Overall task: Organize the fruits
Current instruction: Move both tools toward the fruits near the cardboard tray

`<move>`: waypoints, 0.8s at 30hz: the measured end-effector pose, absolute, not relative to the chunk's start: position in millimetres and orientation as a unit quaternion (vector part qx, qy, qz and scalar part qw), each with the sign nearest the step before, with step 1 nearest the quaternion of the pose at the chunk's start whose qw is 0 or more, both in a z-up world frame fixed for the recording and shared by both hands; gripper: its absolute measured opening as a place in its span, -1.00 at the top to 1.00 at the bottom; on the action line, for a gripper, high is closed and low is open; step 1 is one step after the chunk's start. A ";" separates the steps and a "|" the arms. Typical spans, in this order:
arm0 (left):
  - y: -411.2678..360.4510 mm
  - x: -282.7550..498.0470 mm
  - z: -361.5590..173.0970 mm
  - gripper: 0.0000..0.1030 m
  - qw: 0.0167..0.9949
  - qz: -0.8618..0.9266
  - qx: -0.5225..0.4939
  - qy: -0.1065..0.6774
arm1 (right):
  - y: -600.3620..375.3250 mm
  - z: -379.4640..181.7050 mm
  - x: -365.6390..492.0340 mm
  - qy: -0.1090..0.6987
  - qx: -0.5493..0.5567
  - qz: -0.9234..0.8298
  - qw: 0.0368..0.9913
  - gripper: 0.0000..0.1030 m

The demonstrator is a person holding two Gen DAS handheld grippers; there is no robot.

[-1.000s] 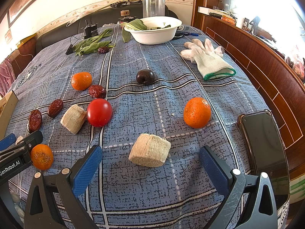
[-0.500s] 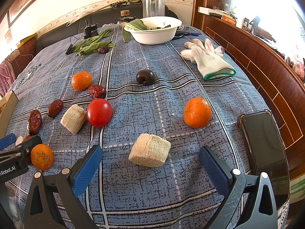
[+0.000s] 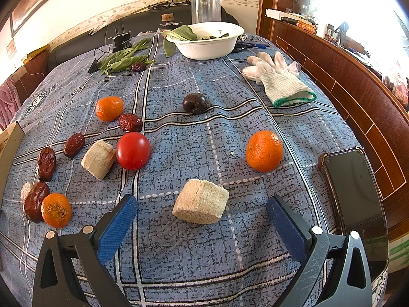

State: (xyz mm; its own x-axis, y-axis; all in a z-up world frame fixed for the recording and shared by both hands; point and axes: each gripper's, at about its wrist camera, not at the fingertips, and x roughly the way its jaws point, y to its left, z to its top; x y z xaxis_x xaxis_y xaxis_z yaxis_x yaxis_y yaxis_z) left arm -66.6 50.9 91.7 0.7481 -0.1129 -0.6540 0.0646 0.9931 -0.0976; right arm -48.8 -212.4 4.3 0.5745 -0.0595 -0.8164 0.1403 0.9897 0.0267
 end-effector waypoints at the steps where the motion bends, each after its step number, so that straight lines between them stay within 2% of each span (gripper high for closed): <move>1: 54.5 -72.7 98.2 -1.00 0.939 -0.047 -0.037 0.340 | -212.4 4.3 -48.9 0.458 0.044 -0.056 0.886 -0.99; 8: 73.4 -105.4 126.3 -1.00 0.966 -0.033 0.005 0.256 | -212.4 4.4 -49.0 0.458 0.044 -0.056 0.886 -0.99; 15: 88.9 -93.7 101.0 -1.00 0.945 -0.034 -0.027 0.325 | -212.4 4.4 -49.0 0.458 0.044 -0.056 0.886 -0.99; 21: 83.3 -97.0 82.3 -1.00 0.938 -0.021 -0.013 0.347 | -212.5 4.5 -48.9 0.458 0.045 -0.056 0.886 -0.99; 24: 74.6 -102.4 82.3 -1.00 0.942 -0.003 0.022 0.334 | -216.1 6.1 -44.1 0.479 0.053 -0.046 0.875 -0.99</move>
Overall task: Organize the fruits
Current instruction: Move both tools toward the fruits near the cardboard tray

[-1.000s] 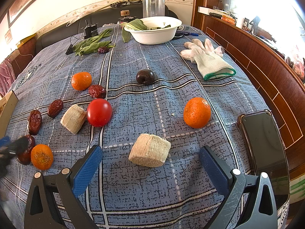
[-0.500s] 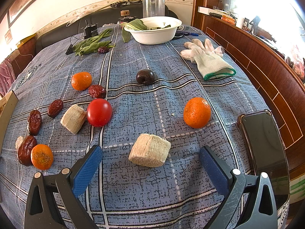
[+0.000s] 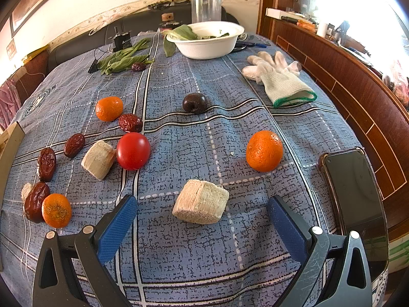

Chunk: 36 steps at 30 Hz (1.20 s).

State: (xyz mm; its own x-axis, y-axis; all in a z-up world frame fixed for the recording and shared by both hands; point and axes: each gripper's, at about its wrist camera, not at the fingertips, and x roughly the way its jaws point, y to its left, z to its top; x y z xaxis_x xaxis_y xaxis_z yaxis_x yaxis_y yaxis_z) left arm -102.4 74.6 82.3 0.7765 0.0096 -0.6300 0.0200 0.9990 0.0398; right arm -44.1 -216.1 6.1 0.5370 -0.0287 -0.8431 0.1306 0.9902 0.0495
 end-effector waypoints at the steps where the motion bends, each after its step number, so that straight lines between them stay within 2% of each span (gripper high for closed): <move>1: 73.8 -103.9 83.0 -1.00 0.943 0.002 0.029 0.331 | -216.5 5.1 -42.1 0.487 0.060 -0.043 0.871 -0.99; 6: 70.7 -113.1 90.1 -1.00 0.947 0.027 0.058 0.314 | -213.6 5.6 -33.6 0.509 0.044 -0.038 0.859 -1.00; 9: 75.1 -116.0 92.8 -1.00 0.948 0.020 0.047 0.313 | -213.3 13.2 -39.8 0.497 0.042 -0.049 0.866 -0.95; 17: 87.9 -123.7 101.6 -1.00 0.957 -0.009 0.001 0.290 | -202.0 72.8 -100.7 0.386 0.066 -0.067 0.918 -0.96; 27: 81.2 -142.5 119.8 -1.00 0.968 0.005 0.026 0.250 | -169.3 131.5 -171.6 0.205 0.015 -0.138 0.969 -0.99; 32: 84.1 -144.1 118.9 -1.00 0.966 0.013 0.023 0.257 | -163.0 131.7 -181.7 0.192 0.009 -0.125 0.973 -0.99; 36: 90.3 -144.4 114.4 -1.00 0.965 0.010 0.010 0.261 | -162.6 113.8 -172.2 0.236 0.010 -0.093 0.967 -0.99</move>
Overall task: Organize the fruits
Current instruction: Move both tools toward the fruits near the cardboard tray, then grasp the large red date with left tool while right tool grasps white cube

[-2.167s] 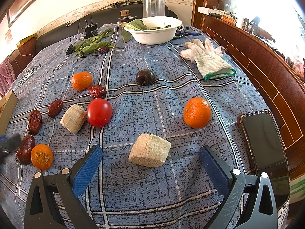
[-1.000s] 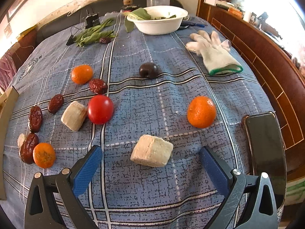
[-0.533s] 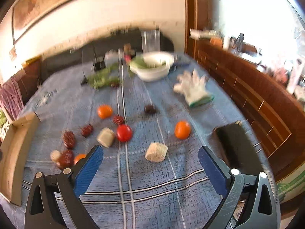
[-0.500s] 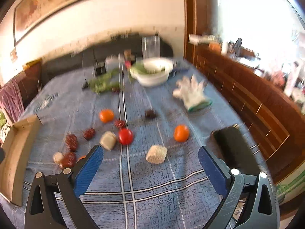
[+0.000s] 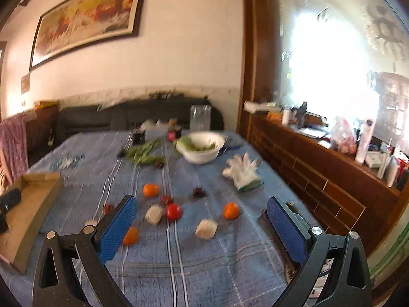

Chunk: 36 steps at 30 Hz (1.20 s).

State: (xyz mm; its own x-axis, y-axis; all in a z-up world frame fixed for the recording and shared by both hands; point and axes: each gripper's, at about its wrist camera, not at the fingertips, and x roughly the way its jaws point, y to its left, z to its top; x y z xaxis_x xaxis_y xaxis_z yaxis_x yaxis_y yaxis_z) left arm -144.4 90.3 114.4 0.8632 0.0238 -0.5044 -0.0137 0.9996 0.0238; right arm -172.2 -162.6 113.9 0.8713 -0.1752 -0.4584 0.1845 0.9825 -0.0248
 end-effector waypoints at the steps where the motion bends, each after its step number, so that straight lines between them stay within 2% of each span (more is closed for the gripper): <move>1: 91.8 -144.8 113.1 -1.00 0.965 0.009 0.008 0.263 | -163.9 110.0 -171.1 0.248 0.017 -0.081 0.965 -0.99; 13: 101.9 -119.3 86.6 -1.00 0.948 -0.005 -0.012 0.318 | -192.2 88.5 -154.6 0.312 0.050 -0.040 0.948 -0.98; 14: 106.9 -116.4 84.7 -1.00 0.946 -0.006 -0.021 0.324 | -194.5 88.4 -152.4 0.315 0.051 -0.036 0.947 -0.94; 16: 119.5 -108.2 81.9 -1.00 0.940 -0.008 -0.047 0.337 | -203.1 84.8 -146.1 0.330 0.059 -0.026 0.942 -0.69; 18: 126.4 -103.7 80.4 -1.00 0.937 -0.015 -0.063 0.344 | -212.7 80.7 -139.4 0.344 0.074 -0.016 0.936 -0.55; 22: 120.7 -94.1 77.4 -0.98 0.929 -0.046 -0.069 0.361 | -234.2 72.9 -121.2 0.367 0.126 -0.003 0.922 -0.49; 24: 106.3 -91.7 76.0 -0.82 0.924 -0.078 -0.061 0.368 | -243.6 69.6 -111.4 0.374 0.145 -0.002 0.916 -0.48; 25: 98.1 -89.9 75.1 -0.63 0.921 -0.099 -0.058 0.373 | -246.5 67.1 -106.3 0.378 0.147 -0.004 0.914 -0.45; 26: 85.7 -87.3 72.6 -0.53 0.913 -0.133 -0.055 0.382 | -249.1 63.4 -100.7 0.385 0.148 -0.010 0.911 -0.43; 28: 69.2 -83.6 68.6 -0.20 0.901 -0.173 -0.048 0.395 | -252.3 56.9 -92.0 0.396 0.154 -0.009 0.905 -0.28; 29: 59.1 -80.9 65.8 -0.15 0.894 -0.193 -0.043 0.401 | -253.1 53.5 -88.0 0.401 0.158 -0.005 0.902 -0.24; 36: -1.1 -58.5 45.4 -0.15 0.874 -0.249 0.026 0.416 | -248.1 38.1 -70.2 0.423 0.159 0.000 0.892 -0.22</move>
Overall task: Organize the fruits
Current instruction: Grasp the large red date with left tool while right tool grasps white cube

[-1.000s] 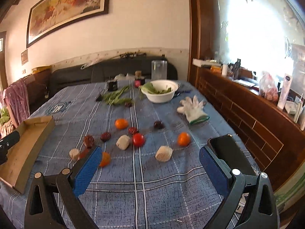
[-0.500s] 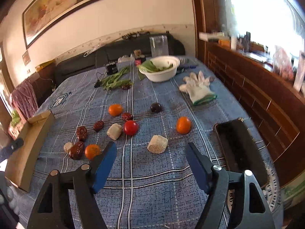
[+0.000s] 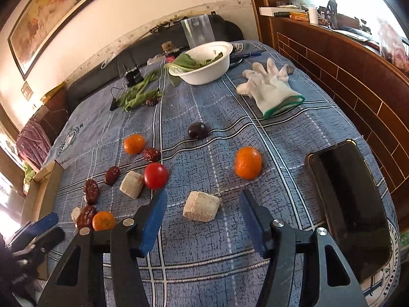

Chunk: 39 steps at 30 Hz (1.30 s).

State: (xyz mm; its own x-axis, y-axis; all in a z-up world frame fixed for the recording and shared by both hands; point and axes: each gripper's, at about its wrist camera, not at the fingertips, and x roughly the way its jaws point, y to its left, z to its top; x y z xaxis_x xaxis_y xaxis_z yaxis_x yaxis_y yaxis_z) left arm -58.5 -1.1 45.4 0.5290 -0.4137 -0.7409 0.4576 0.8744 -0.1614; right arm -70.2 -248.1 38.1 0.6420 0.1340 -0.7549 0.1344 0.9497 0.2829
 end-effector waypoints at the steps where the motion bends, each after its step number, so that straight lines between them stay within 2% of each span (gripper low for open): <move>1: -5.2 -54.9 41.5 -0.15 0.871 -0.252 0.034 0.420 | -246.9 36.7 -68.1 0.425 0.157 0.001 0.891 -0.22; 3: -13.0 -45.9 32.9 -0.07 0.867 -0.250 0.052 0.428 | -244.2 33.5 -65.0 0.431 0.151 0.002 0.890 -0.22; 4: -16.1 -42.2 27.7 0.08 0.863 -0.251 0.063 0.435 | -243.3 32.5 -64.1 0.433 0.148 0.002 0.889 -0.22; 6: -15.2 -40.7 26.4 0.11 0.860 -0.268 0.056 0.431 | -240.8 30.0 -62.7 0.437 0.143 0.003 0.888 -0.22; 8: -13.6 -39.4 26.5 0.41 0.855 -0.280 0.052 0.434 | -240.0 27.3 -61.6 0.439 0.136 0.002 0.888 -0.22; 9: -12.9 -38.5 27.0 0.43 0.853 -0.284 0.048 0.435 | -238.4 25.7 -61.2 0.441 0.131 0.001 0.888 -0.11; 10: -11.1 -38.1 27.5 0.46 0.852 -0.285 0.046 0.437 | -236.9 23.2 -60.4 0.445 0.127 0.000 0.887 0.14; 11: -10.7 -38.2 27.7 0.55 0.852 -0.284 0.046 0.437 | -236.1 20.4 -59.7 0.449 0.126 0.000 0.884 0.27; 16: 0.8 -43.5 31.2 0.62 0.856 -0.272 0.025 0.439 | -237.0 23.9 -68.2 0.439 0.142 0.011 0.887 0.28; 18: 6.1 -48.5 35.4 0.94 0.860 -0.269 0.015 0.433 | -234.8 29.9 -75.2 0.433 0.143 0.015 0.890 0.28; 19: 9.6 -50.6 37.3 1.00 0.859 -0.272 0.007 0.433 | -232.5 34.2 -79.2 0.429 0.141 0.017 0.892 0.28; 25: 19.6 -55.2 41.1 0.96 0.862 -0.271 -0.014 0.427 | -214.5 53.1 -96.3 0.413 0.121 0.027 0.902 0.27; 27: 14.5 -54.9 39.4 0.72 0.859 -0.281 -0.007 0.429 | -210.6 55.4 -100.6 0.413 0.122 0.028 0.902 0.27; 29: 8.1 -54.0 37.1 0.16 0.857 -0.289 -0.002 0.426 | -208.0 56.3 -104.7 0.413 0.126 0.030 0.901 0.27; 30: 6.0 -52.9 35.2 0.09 0.858 -0.286 0.000 0.426 | -206.9 56.1 -106.9 0.414 0.128 0.031 0.901 0.27; 34: -6.1 -44.0 17.4 0.09 0.851 -0.277 0.028 0.445 | -201.2 59.0 -116.5 0.415 0.125 0.036 0.901 0.27; 38: 2.3 -40.7 13.3 0.36 0.846 -0.290 -0.021 0.447 | -196.3 66.1 -123.7 0.408 0.120 0.042 0.904 0.27; 39: 6.1 -42.4 16.5 0.36 0.851 -0.282 -0.027 0.442 | -194.0 68.7 -124.7 0.406 0.119 0.046 0.905 0.27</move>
